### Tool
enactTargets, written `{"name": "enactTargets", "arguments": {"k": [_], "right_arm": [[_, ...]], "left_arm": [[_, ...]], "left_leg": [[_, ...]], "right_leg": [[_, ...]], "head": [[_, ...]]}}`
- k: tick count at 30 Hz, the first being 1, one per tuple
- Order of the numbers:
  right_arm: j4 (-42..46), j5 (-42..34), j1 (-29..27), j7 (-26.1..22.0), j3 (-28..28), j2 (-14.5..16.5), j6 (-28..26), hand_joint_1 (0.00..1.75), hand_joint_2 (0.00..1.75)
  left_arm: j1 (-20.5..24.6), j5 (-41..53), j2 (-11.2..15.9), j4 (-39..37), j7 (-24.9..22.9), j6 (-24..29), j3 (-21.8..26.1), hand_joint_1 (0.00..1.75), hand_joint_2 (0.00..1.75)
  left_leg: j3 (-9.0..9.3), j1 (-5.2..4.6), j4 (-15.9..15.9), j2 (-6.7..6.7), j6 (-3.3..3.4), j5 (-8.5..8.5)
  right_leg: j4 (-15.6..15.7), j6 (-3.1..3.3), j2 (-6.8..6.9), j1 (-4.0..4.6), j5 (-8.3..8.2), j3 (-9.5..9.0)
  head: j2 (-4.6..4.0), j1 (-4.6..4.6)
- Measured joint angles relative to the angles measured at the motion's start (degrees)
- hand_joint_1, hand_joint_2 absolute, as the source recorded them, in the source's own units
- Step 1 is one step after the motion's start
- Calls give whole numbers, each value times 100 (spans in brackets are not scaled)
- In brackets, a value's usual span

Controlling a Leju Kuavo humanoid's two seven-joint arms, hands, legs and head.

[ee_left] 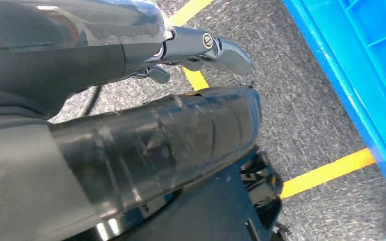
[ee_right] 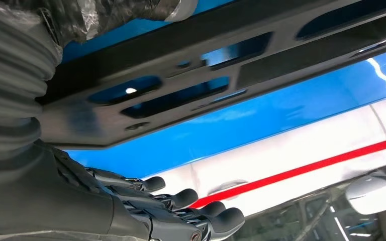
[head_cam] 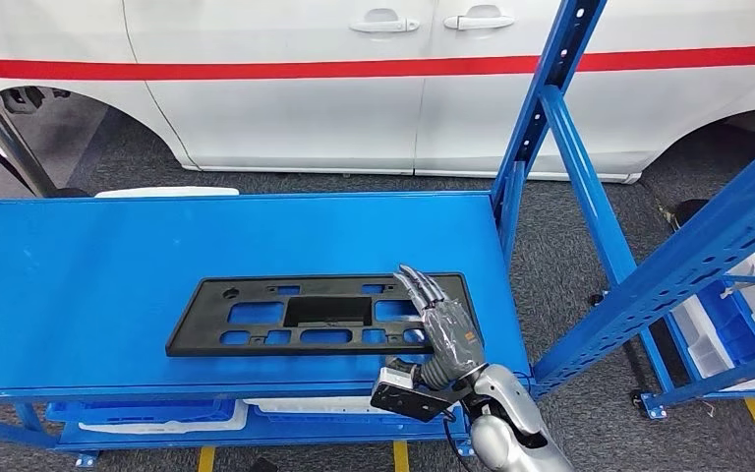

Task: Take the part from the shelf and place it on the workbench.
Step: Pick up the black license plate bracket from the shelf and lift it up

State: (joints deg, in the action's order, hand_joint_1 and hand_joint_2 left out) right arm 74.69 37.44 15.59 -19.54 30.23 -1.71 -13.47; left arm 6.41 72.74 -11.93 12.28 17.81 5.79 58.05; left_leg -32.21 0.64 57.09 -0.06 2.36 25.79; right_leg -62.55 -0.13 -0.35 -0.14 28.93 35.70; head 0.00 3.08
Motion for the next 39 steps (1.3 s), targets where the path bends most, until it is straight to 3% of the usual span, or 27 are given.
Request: {"name": "enactTargets", "arguments": {"k": [3,5,7,8,10,11,12,14,16,17,18,19,21,23,26,28,31,32,33,34,37,39], "right_arm": [[-1,1,1,0,0,-1,1,0,175],[-18,13,4,-1,1,-5,13,0,175],[-64,38,3,-6,8,-22,44,0,175],[-101,50,4,-11,15,-35,59,0,175],[-228,120,50,-27,74,-90,179,0,175],[-281,156,81,-31,100,-117,229,0,175],[-327,202,117,-31,126,-144,277,0,175],[-393,286,175,-8,141,-169,270,0,175],[-476,382,230,29,153,-182,247,0,175],[-519,424,249,43,156,-188,230,0,175],[-554,453,265,51,158,-194,211,0,175],[-584,475,282,56,159,-197,191,0,175],[-624,505,321,63,160,-200,158,0,175],[-651,528,356,68,160,-206,145,0,175],[-673,554,385,70,161,-214,142,0,175],[-675,566,393,71,162,-217,142,0,175],[-683,578,399,74,165,-222,143,0,175],[-690,578,398,75,169,-223,144,0,175],[-698,578,397,78,174,-225,144,0,175],[-705,583,398,81,180,-225,145,0,175],[-722,671,426,119,202,-226,139,0,175],[-742,776,450,161,237,-225,107,0,175]], "left_arm": [[1,0,0,0,0,0,-1,0,0],[5,2,-1,0,0,0,-5,0,0],[6,8,-3,0,-8,0,-20,0,0],[4,11,-4,0,-16,0,-33,0,0],[7,22,-6,0,-47,1,-70,0,0],[12,27,-7,0,-57,2,-82,0,0],[16,30,-7,0,-67,4,-90,0,0],[17,29,-7,0,-71,6,-92,0,0],[15,28,-7,0,-75,9,-93,0,0],[10,28,-7,0,-79,10,-94,0,0],[5,28,-7,0,-82,11,-94,0,0],[3,27,-7,0,-84,13,-94,0,0],[9,24,-7,0,-84,17,-96,0,0],[24,22,-7,0,-84,20,-98,0,0],[23,22,-7,0,-88,22,-100,0,0],[23,27,-8,0,-93,28,-101,0,0],[26,46,-8,0,-101,48,-103,0,0],[23,52,-7,0,-102,52,-103,0,0],[20,55,-7,0,-102,56,-103,0,0],[19,57,-7,0,-103,57,-103,0,0],[22,57,-13,-1,-103,57,-104,0,0],[30,57,-17,-1,-104,57,-105,0,0]], "left_leg": [[0,0,0,0,1,0],[-1,-1,1,0,7,2],[-1,-3,4,2,16,9],[9,-4,9,-2,13,23],[34,-20,37,-14,-74,80],[41,-24,61,-20,-135,122],[24,-27,122,-20,-193,186],[-165,-10,547,-16,-246,454],[-529,0,1318,-16,-275,803],[-673,3,1609,-15,-286,882],[-728,5,1704,-15,-292,849],[-672,8,1568,-15,-291,712],[-334,13,827,-13,-270,318],[-54,-2,220,-16,-228,115],[-6,-21,91,-22,-137,83],[9,-6,43,-14,-54,41],[6,-5,22,-2,13,21],[3,-9,27,0,15,22],[1,-11,33,0,18,25],[3,-12,41,-2,16,30],[13,-23,77,-13,-18,62],[3,-40,90,-14,-70,76]], "right_leg": [[-22,-1,0,-1,13,11],[-269,-13,1,-9,142,125],[-809,-40,2,-25,361,389],[-815,-51,3,-39,277,402],[-311,-17,2,-39,-23,178],[141,29,4,-46,-229,-38],[363,82,5,-44,-280,-146],[396,150,14,-65,-296,-162],[395,177,22,-58,-291,-160],[393,179,26,-55,-289,-162],[392,180,27,-54,-288,-165],[389,178,24,-56,-286,-171],[380,160,16,-59,-276,-187],[361,112,8,-42,-267,-183],[369,16,1,-29,-283,-174],[218,-41,4,-43,-161,-112],[-754,-94,8,-61,358,325],[-1067,-104,8,-63,462,473],[-1216,-109,9,-63,464,545],[-1144,-105,9,-63,356,511],[-68,-50,12,-48,-160,-9],[324,-7,10,-20,-245,-184]], "head": [[0,-1],[0,-2],[0,-4],[0,-4],[-1,-8],[0,-10],[0,-13],[-1,-14],[-1,-15],[-1,-14],[0,-14],[0,-15],[0,-14],[0,-11],[0,-9],[0,-8],[0,-7],[0,-7],[0,-7],[0,-7],[0,-7],[0,-8]]}}
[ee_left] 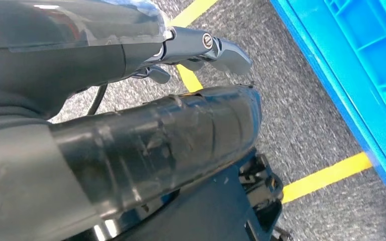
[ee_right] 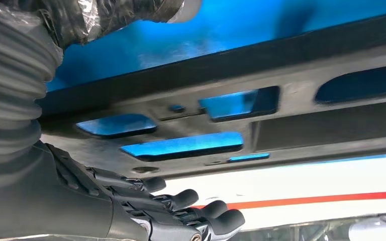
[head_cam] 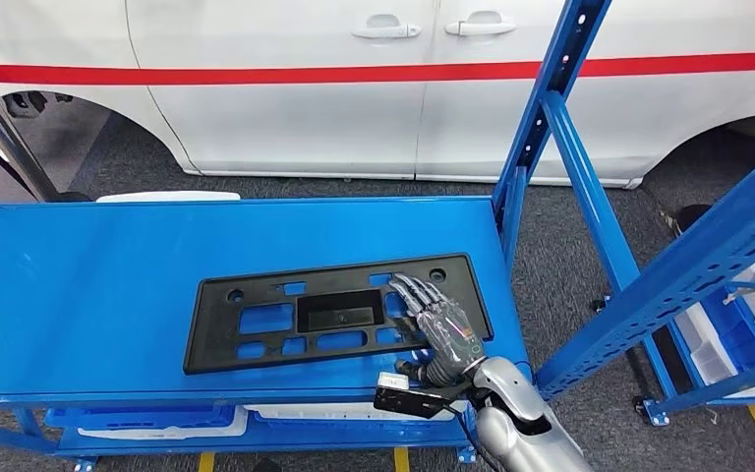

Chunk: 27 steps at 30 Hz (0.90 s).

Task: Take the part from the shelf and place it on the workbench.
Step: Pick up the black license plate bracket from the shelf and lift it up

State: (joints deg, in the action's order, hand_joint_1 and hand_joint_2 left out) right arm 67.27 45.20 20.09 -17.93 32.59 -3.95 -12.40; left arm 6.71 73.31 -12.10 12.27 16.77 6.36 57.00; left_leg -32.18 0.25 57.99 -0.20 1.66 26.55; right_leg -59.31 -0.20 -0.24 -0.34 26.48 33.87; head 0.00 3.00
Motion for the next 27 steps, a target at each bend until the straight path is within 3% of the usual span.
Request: {"name": "enactTargets", "arguments": {"k": [4,5,7,9,10,11,13,15,18,20,23,24,25,27], "right_arm": [[-84,368,77,194,112,8,-241,0,175],[-123,514,108,283,147,11,-345,0,175],[-216,831,149,461,224,14,-578,0,175],[-311,1082,171,593,300,15,-761,0,175],[-349,1154,184,629,336,15,-813,0,175],[-380,1195,201,649,367,15,-843,0,175],[-421,1227,239,667,404,16,-870,0,175],[-458,1318,273,717,428,17,-935,0,175],[-537,1732,288,916,476,16,-1235,0,175],[-615,2049,286,1043,495,16,-1482,0,175],[-773,2315,269,1142,500,26,-1718,0,175],[-831,2350,265,1154,500,37,-1748,0,175],[-888,2370,266,1155,498,49,-1769,0,175],[-1003,2376,282,1127,488,76,-1803,3,175]], "left_arm": [[10,3,-1,0,-19,0,-12,0,0],[11,4,-1,-1,-25,0,-18,0,0],[8,4,-2,-1,-35,0,-32,0,0],[-4,4,-2,-1,-45,0,-39,0,0],[-9,4,-1,-1,-51,0,-41,0,0],[-10,4,-1,-1,-55,0,-43,0,0],[4,4,1,-1,-58,0,-51,0,0],[24,4,1,-1,-58,0,-66,0,0],[28,8,-3,-1,-70,0,-84,0,0],[33,14,-11,-1,-86,0,-91,0,0],[35,22,-20,-1,-107,0,-109,0,0],[32,23,-20,-1,-114,0,-114,0,0],[30,24,-21,-1,-120,1,-120,0,0],[31,25,-28,-1,-129,3,-128,0,0]], "left_leg": [[-26,0,81,0,-116,86],[-113,4,285,0,-141,222],[-432,27,992,2,-180,599],[-685,46,1551,3,-213,771],[-676,53,1544,4,-222,698],[-555,61,1308,5,-224,527],[-161,69,515,8,-210,176],[63,56,37,2,-163,58],[89,44,-41,-2,-53,37],[101,66,-88,9,31,-21],[74,66,-99,32,79,-49],[72,64,-98,40,79,-49],[74,65,-96,47,76,-47],[96,68,-92,51,60,-36]], "right_leg": [[87,115,2,-24,-36,-35],[114,146,9,-42,-51,-50],[128,178,24,-44,-57,-54],[123,184,29,-41,-55,-53],[118,184,26,-43,-54,-57],[111,180,20,-45,-51,-63],[80,152,4,-39,-34,-68],[55,93,-14,-18,-21,-64],[70,-15,-21,-17,-33,-74],[-148,-65,-14,-31,134,22],[-1163,-115,-8,-45,683,486],[-1423,-127,-7,-48,756,603],[-1483,-133,-7,-52,714,628],[-974,-123,-5,-61,368,366]], "head": [[0,-8],[0,-15],[0,-27],[0,-28],[0,-28],[0,-28],[0,-28],[0,-22],[0,-20],[-1,-19],[-1,-18],[0,-17],[0,-17],[0,-17]]}}
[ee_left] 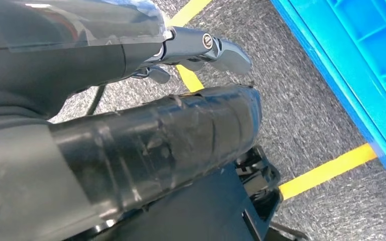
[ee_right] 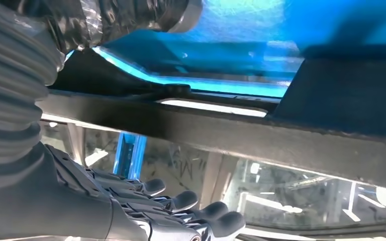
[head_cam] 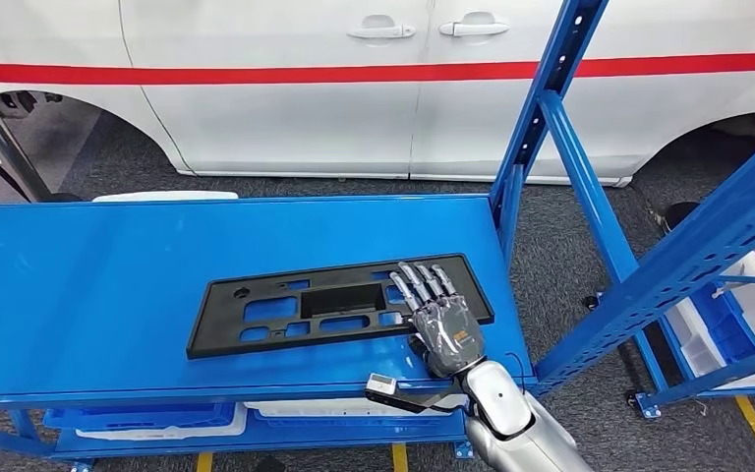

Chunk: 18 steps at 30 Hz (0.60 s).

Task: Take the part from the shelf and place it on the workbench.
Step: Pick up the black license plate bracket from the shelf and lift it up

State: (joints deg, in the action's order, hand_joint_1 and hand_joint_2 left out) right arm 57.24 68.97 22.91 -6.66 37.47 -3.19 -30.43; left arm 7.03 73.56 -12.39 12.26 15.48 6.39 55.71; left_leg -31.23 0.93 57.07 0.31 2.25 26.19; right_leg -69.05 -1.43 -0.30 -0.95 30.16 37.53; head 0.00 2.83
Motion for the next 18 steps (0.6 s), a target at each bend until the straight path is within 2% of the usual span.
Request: {"name": "enactTargets", "arguments": {"k": [1,2,3,4,5,6,8,9,11,12,13,14,16,18], "right_arm": [[-57,-5,11,-26,-10,9,-20,19,175],[-117,-9,22,-58,-26,25,-47,51,175],[-179,-9,29,-87,-43,42,-87,90,175],[-240,-5,29,-114,-63,57,-139,127,175],[-295,5,27,-137,-85,74,-198,153,175],[-345,21,22,-153,-109,89,-261,164,175],[-420,60,11,-174,-162,114,-380,173,175],[-447,79,-1,-177,-190,124,-436,175,175],[-482,113,-46,-178,-243,132,-510,175,175],[-493,130,-71,-178,-269,134,-537,175,175],[-500,149,-93,-178,-296,135,-563,175,175],[-504,167,-108,-178,-322,135,-584,175,175],[-494,195,-118,-178,-387,135,-614,175,175],[-462,199,-117,-178,-478,134,-616,175,175]], "left_arm": [[2,1,-4,0,-3,3,-3,0,0],[8,0,-8,0,-6,7,-5,0,0],[15,1,-9,0,-10,10,-8,0,0],[21,2,-9,0,-15,13,-10,0,0],[25,2,-9,0,-21,16,-14,0,0],[25,3,-9,0,-28,17,-17,0,0],[22,3,-8,0,-37,21,-22,0,0],[20,3,-7,0,-40,22,-25,0,0],[13,4,-7,0,-43,23,-33,0,0],[5,5,-7,0,-45,23,-37,0,0],[-6,4,-7,0,-46,23,-40,0,0],[-15,3,-7,0,-46,23,-42,0,0],[-21,-2,-5,0,-44,24,-45,0,0],[-13,-4,-5,0,-38,25,-51,0,0]], "left_leg": [[11,-4,7,0,-18,11],[17,-13,17,-2,-46,24],[18,-23,24,-4,-78,32],[17,-32,26,-6,-112,36],[17,-34,21,-10,-148,33],[13,-27,23,-13,-180,37],[-66,-14,202,-19,-235,181],[-182,-7,458,-20,-254,350],[-515,0,1193,-19,-286,732],[-651,4,1493,-19,-299,833],[-698,10,1608,-19,-309,819],[-643,18,1505,-18,-315,699],[-306,40,808,-16,-316,321],[-30,29,229,-24,-277,134]], "right_leg": [[413,17,0,1,-167,-204],[748,41,0,10,-281,-367],[963,68,-1,22,-332,-469],[1051,95,-1,40,-330,-504],[1057,126,0,53,-337,-503],[1073,165,7,45,-352,-505],[1114,250,28,19,-392,-510],[1131,284,43,6,-409,-507],[1132,311,64,14,-417,-483],[1129,313,71,17,-418,-473],[1124,313,74,16,-418,-467],[1114,309,73,13,-416,-466],[1074,278,67,2,-398,-464],[1017,209,62,15,-369,-448]], "head": [[0,1],[0,-2],[0,-4],[0,-7],[0,-9],[0,-9],[0,-11],[0,-14],[0,-19],[-1,-19],[-1,-19],[-1,-19],[0,-19],[0,-16]]}}
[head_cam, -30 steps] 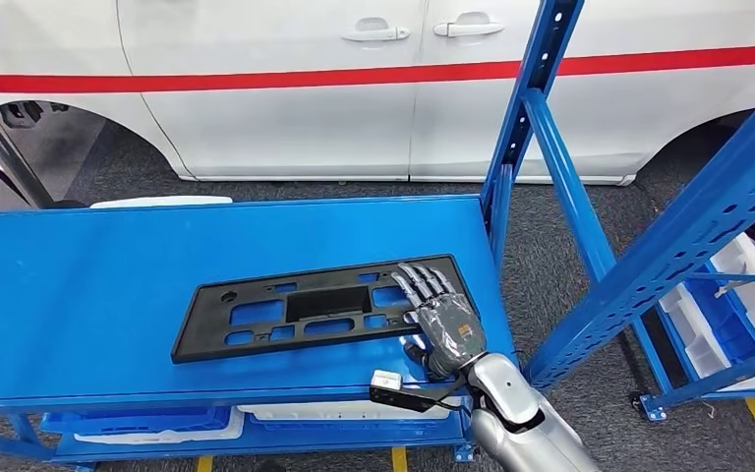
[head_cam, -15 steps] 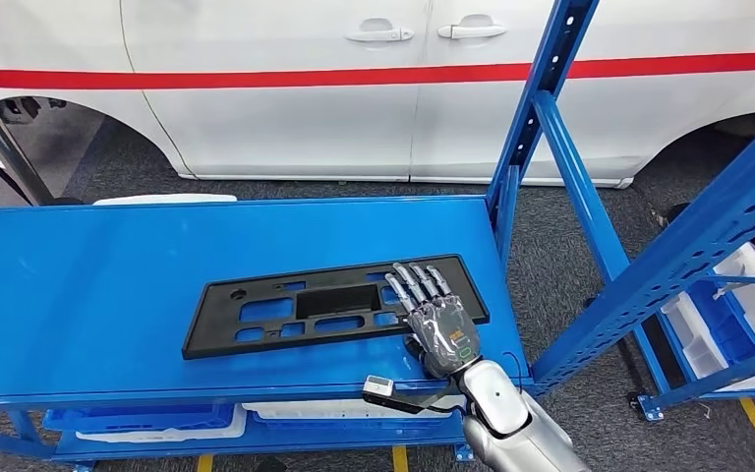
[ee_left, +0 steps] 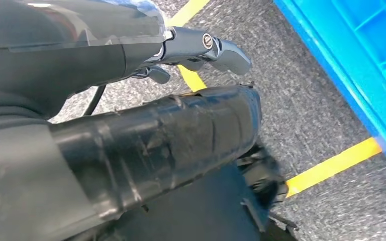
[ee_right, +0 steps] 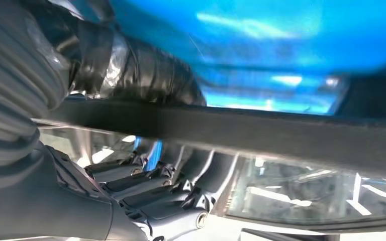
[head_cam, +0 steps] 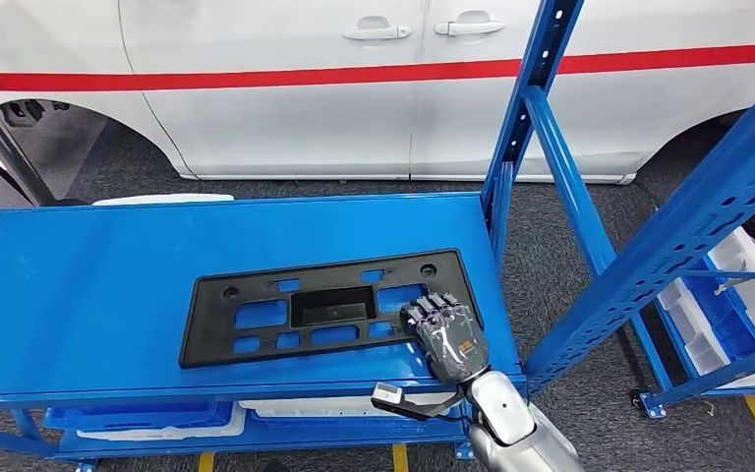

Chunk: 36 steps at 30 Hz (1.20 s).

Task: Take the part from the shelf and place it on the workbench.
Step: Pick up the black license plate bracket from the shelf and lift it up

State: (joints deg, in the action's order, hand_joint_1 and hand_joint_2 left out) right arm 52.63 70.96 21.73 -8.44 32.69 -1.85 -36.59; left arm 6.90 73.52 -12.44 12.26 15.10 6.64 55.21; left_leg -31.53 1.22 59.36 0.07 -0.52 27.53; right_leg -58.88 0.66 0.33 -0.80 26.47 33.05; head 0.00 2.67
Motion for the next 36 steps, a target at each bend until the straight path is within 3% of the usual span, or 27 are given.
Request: {"name": "enactTargets", "arguments": {"k": [3,5,6,8,10,11,12,14,16,20,22,24,25,26,28,30,31,34,36], "right_arm": [[56,-2,0,0,-121,-2,1,175,175],[86,-2,-4,0,-174,-8,0,175,175],[96,-1,-7,0,-199,-11,0,175,175],[105,3,-32,0,-238,-16,-6,175,175],[121,10,-68,0,-269,-20,-17,175,175],[137,13,-81,-2,-283,-22,-22,175,175],[162,15,-89,-7,-300,-25,-25,175,175],[236,16,-102,-22,-339,-36,-33,175,175],[325,18,-131,-38,-376,-48,-52,175,175],[501,19,-202,-55,-426,-67,-113,175,175],[616,43,-266,-66,-450,-70,-184,175,175],[805,179,-393,-63,-482,-73,-265,175,175],[936,290,-485,-47,-496,-73,-286,175,175],[1110,429,-594,-25,-504,-72,-297,175,175],[1548,744,-834,39,-511,-53,-300,175,175],[2081,1100,-1034,121,-494,-2,-303,175,175],[2339,1229,-1110,169,-467,25,-304,175,175],[3049,1363,-1272,338,-309,70,-309,175,175],[3412,1378,-1322,421,-213,84,-312,175,175]], "left_arm": [[-12,-4,-1,0,3,0,-8,0,0],[-15,-5,-1,0,5,0,-13,0,0],[-11,-6,-2,0,6,1,-17,0,0],[-7,-6,-1,0,7,2,-30,0,0],[-16,-8,1,0,4,3,-38,0,0],[-20,-9,0,0,3,4,-40,0,0],[-23,-11,-1,0,3,4,-41,0,0],[-24,-15,-8,-1,3,4,-45,0,0],[-24,-19,-18,-3,5,7,-47,0,0],[-27,-23,-20,-4,9,14,-48,0,0],[-32,-33,-19,-4,15,16,-48,0,0],[-52,-60,-19,-4,33,10,-46,0,0],[-66,-77,-18,-4,48,5,-46,0,0],[-80,-91,-14,-4,68,0,-45,0,0],[-96,-110,-4,-4,103,-5,-45,0,0],[-97,-118,0,-8,119,-6,-45,0,0],[-95,-119,-1,-9,120,-3,-45,0,0],[-104,-125,0,-11,111,16,-44,0,0],[-104,-132,0,-11,111,19,-43,0,0]], "left_leg": [[52,-37,-126,-11,115,-17],[59,-30,-170,1,204,-60],[57,-23,-191,11,243,-79],[36,-31,-196,30,285,-89],[27,-45,-192,39,293,-89],[31,-49,-191,38,293,-88],[39,-52,-189,34,291,-86],[52,-63,-182,23,275,-76],[43,-71,-175,12,229,-68],[16,-61,-115,8,103,0],[-202,-48,362,7,58,303],[-561,-31,1121,7,12,652],[-683,-19,1370,8,-10,709],[-713,-5,1412,9,-30,647],[-471,30,848,12,-56,240],[-172,32,163,7,-44,-35],[-112,22,-2,0,-21,-65],[-112,2,-65,-15,91,-52],[-87,15,-111,-12,176,-78]], "right_leg": [[5,-111,-5,8,-15,3],[-113,-167,-12,-15,84,49],[-325,-188,-16,-22,227,145],[-1046,-222,-19,-26,610,482],[-1577,-232,-20,-27,765,731],[-1536,-222,-20,-25,673,705],[-1275,-201,-20,-21,494,572],[-450,-123,-19,13,129,168],[8,-63,-15,57,11,-34],[122,30,-8,47,-25,-67],[175,81,10,12,-56,-88],[177,101,21,10,-55,-80],[173,101,24,10,-51,-78],[163,95,24,6,-44,-77],[115,64,16,-10,-6,-77],[26,1,3,-3,49,-40],[-11,-31,-1,6,65,-14],[-38,-117,-1,3,79,21],[-242,-165,-4,-18,232,100]], "head": [[-1,3],[-1,4],[0,5],[0,6],[0,5],[0,5],[0,5],[0,4],[0,3],[0,0],[0,-14],[0,-23],[0,-23],[0,-23],[0,-24],[0,-23],[0,-20],[0,-15],[0,-12]]}}
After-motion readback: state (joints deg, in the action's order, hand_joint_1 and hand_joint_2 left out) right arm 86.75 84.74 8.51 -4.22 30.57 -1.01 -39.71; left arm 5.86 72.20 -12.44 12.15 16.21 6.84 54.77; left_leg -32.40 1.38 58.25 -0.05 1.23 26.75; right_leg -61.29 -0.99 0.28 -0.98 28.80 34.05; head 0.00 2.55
